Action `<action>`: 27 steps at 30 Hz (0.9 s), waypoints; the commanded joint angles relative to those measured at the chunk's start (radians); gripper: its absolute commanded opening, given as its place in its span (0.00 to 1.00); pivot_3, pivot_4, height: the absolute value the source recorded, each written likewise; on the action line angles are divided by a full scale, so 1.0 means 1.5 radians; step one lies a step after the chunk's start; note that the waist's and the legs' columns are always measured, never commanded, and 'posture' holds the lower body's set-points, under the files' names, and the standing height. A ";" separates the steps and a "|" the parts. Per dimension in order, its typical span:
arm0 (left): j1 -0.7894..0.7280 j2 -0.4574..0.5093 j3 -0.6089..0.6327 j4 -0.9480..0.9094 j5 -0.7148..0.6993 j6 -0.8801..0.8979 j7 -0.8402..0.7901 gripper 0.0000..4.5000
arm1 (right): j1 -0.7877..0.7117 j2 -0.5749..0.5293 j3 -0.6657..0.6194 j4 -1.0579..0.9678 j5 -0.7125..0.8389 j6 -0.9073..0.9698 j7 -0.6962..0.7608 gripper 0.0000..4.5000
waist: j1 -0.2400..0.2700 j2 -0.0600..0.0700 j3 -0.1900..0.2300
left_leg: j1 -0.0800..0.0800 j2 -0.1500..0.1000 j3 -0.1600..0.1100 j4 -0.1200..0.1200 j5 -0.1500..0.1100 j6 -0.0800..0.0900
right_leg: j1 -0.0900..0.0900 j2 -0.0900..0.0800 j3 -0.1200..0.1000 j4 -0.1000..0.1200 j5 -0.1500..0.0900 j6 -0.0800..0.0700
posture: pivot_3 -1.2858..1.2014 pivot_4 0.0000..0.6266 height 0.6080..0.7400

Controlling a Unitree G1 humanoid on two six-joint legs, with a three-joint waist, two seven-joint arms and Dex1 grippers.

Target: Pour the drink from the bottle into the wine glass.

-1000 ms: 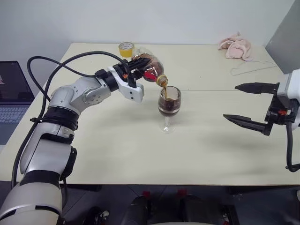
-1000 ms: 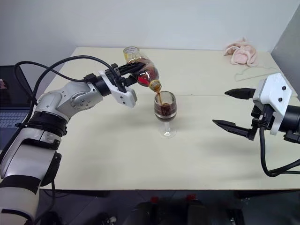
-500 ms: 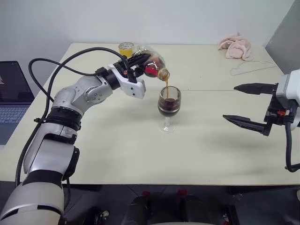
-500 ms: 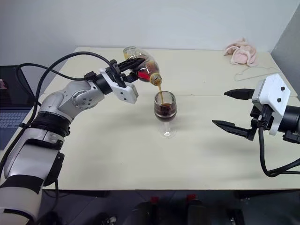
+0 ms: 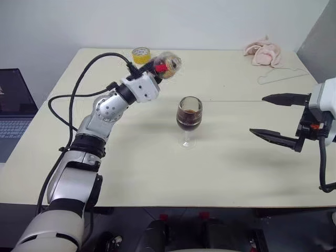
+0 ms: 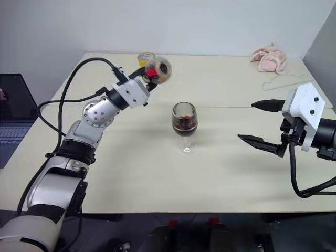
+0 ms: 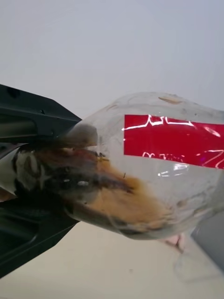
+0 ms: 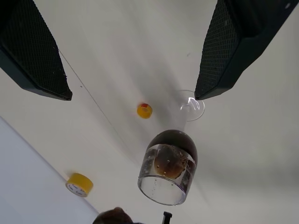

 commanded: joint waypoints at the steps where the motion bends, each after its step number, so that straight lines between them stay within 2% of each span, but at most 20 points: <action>1: 0.020 -0.016 0.076 -0.062 -0.099 0.107 -0.008 0.24 | -0.014 -0.004 0.000 0.002 -0.002 -0.015 0.004 1.00 | -0.001 0.000 0.000 | 0.000 0.000 0.000 0.000 0.000 0.000 | 0.000 0.000 0.000 0.000 0.000 0.000 | 0.52 0.24 1.00; 7: 0.124 -0.057 0.158 -0.163 -0.191 0.313 0.018 0.24 | -0.053 0.047 0.009 0.040 0.036 -0.022 -0.003 1.00 | -0.004 0.000 0.000 | 0.000 0.000 0.000 0.000 0.000 0.000 | 0.000 0.000 0.000 0.000 0.000 0.000 | 0.52 0.24 1.00; 12: 0.220 -0.085 0.218 -0.233 -0.223 0.394 0.075 0.24 | -0.069 0.056 0.027 0.046 0.048 -0.020 0.016 1.00 | -0.003 0.000 0.000 | 0.000 0.000 0.000 0.000 0.000 0.000 | 0.000 0.000 0.000 0.000 0.000 0.000 | 0.52 0.24 1.00; 18: 0.267 -0.119 0.263 -0.269 -0.248 0.433 0.118 0.24 | -0.106 0.057 0.068 0.062 0.045 -0.024 0.032 1.00 | 0.004 0.000 0.000 | 0.000 0.000 -0.001 0.001 0.000 0.000 | 0.000 0.000 0.000 0.000 0.000 0.000 | 0.52 0.24 1.00; 27: 0.289 -0.130 0.291 -0.227 -0.231 0.406 0.169 0.24 | -0.156 0.066 0.119 0.085 0.034 -0.030 0.045 1.00 | 0.002 0.000 0.000 | 0.000 0.000 0.000 0.000 0.000 0.000 | 0.000 0.000 0.000 0.000 0.000 0.000 | 0.52 0.24 1.00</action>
